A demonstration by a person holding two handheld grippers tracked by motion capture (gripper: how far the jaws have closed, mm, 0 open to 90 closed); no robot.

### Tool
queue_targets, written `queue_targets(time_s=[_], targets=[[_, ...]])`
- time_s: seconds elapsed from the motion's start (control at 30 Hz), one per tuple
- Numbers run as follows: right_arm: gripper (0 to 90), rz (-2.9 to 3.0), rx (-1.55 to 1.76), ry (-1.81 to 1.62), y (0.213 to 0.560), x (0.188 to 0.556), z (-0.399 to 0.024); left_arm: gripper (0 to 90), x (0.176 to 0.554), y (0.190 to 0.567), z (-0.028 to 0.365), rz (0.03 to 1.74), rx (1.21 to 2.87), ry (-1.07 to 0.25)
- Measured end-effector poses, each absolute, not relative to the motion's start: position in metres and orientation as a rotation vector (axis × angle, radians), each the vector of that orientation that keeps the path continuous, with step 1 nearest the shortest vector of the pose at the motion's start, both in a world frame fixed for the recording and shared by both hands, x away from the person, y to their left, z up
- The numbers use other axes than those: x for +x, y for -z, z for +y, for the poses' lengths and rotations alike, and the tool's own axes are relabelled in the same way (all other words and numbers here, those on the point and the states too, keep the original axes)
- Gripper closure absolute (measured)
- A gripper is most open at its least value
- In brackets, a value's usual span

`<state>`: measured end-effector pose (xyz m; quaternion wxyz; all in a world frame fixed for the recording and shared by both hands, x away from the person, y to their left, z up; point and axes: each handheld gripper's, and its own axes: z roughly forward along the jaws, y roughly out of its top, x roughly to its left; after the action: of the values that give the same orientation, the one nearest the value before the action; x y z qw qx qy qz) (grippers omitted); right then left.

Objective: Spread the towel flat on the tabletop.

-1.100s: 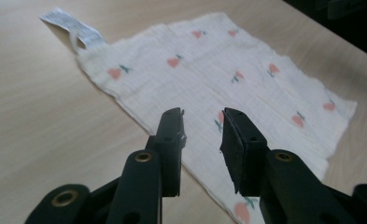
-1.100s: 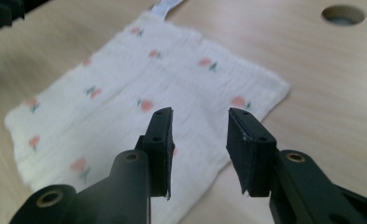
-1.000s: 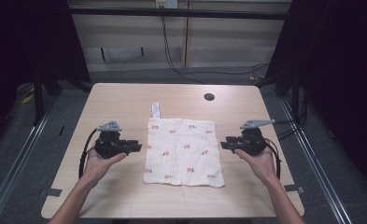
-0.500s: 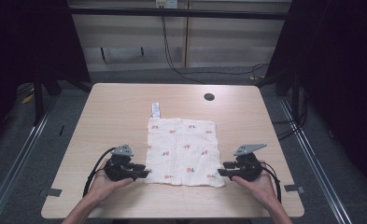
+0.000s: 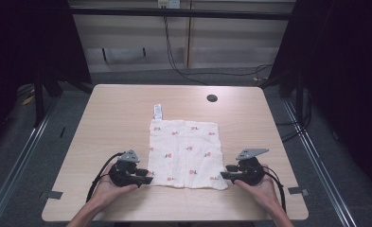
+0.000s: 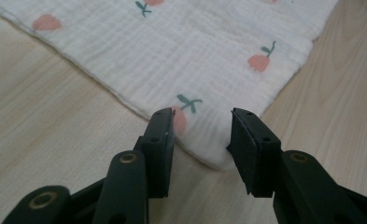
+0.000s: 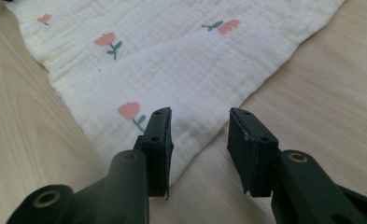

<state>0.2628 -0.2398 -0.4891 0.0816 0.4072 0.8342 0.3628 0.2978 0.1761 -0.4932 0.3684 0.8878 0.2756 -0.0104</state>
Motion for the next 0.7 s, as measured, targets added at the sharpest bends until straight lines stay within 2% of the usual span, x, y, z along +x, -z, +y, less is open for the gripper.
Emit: queue_targets(time_s=[0.2,0.3,0.37,0.4,0.5,0.7], targets=[[61.3,2.505,1.206,-1.072,0.492,0.264,-0.234,58.0,0.286,0.492,0.168,0.667,2.319,-0.026],[62.0,2.536,1.191,-1.000,0.493,0.262,-0.226,72.7,0.283,0.492,0.166,0.630,2.328,-0.041],[69.2,2.526,1.174,-0.995,0.493,0.261,-0.225,82.1,0.283,0.492,0.167,0.608,2.343,-0.027],[69.2,2.526,1.174,-0.995,0.493,0.261,-0.225,84.4,0.283,0.492,0.167,0.608,2.343,-0.027],[88.1,2.539,1.152,-0.939,0.491,0.261,-0.225,86.3,0.284,0.492,0.170,0.624,2.329,0.008],[89.5,2.562,1.168,-0.972,0.491,0.257,-0.230,86.5,0.283,0.492,0.182,0.662,2.324,0.037]])
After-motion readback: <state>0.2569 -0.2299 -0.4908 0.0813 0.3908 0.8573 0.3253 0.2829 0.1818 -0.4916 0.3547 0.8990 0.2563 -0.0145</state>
